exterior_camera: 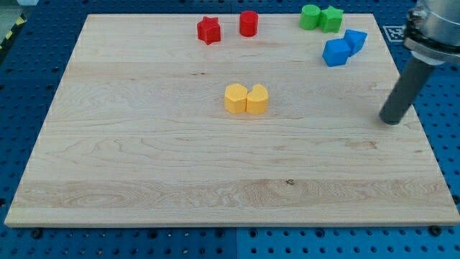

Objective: Push blue triangle down a bit

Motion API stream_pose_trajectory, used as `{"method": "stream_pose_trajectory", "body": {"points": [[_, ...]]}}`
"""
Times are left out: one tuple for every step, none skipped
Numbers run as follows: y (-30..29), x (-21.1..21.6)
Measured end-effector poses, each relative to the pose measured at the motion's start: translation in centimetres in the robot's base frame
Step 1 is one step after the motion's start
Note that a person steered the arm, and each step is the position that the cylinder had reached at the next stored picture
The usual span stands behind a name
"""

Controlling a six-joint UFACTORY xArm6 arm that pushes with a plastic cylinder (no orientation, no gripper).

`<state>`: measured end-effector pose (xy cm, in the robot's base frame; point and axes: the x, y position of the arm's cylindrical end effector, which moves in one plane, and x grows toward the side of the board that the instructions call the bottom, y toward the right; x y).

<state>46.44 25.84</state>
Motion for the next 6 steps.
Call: {"method": "stream_pose_trajectory", "body": {"points": [[2.6,-1.8],[4.1,-6.1],[4.8,-11.4],[5.8,-15.9],[3.6,-20.3],[-1.5,-21.1]]}}
